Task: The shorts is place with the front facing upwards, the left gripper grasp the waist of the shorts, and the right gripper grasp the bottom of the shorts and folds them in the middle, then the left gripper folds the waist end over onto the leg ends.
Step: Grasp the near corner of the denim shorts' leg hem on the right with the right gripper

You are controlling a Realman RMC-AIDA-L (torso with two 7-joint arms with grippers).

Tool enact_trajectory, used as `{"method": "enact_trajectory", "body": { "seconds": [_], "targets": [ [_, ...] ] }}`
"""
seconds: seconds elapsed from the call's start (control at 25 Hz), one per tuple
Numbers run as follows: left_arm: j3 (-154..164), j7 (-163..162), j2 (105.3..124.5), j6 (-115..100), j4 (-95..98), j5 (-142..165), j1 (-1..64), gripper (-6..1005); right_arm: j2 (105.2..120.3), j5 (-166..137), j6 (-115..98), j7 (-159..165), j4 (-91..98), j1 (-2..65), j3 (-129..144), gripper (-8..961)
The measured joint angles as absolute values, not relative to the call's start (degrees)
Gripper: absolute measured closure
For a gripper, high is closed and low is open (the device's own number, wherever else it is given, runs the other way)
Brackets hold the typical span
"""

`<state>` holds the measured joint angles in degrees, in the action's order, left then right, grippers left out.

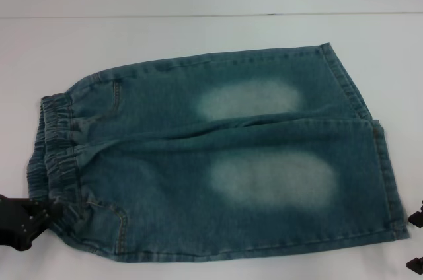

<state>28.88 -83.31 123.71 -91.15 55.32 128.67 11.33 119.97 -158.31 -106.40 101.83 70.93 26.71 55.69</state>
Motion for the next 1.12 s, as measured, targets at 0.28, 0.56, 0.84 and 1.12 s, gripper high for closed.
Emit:
{"method": "enact_trajectory", "body": {
  "seconds": [0.28,0.56,0.84,1.12],
  "targets": [
    [28.74,-83.31,123.75,-91.23,55.37,128.63,11.34,944,119.92,-157.11,-105.4,101.52,69.69,27.07,55.95,126],
    [28.74,-83.32,123.75,-91.23,55.37,128.59,11.34,943,119.79,-155.26,-105.02,100.23,68.99,27.24,56.09,140],
    [28.74,-83.32,123.75,-91.23,55.29,128.58,11.36,943,119.88,-154.5,-104.36,99.73,68.57,27.35,56.2,153],
    [28.74,-83.32,123.75,-90.79,54.97,128.97,11.68,942,119.89,-154.5,-103.24,98.15,68.16,27.32,56.26,167]
  ]
}}
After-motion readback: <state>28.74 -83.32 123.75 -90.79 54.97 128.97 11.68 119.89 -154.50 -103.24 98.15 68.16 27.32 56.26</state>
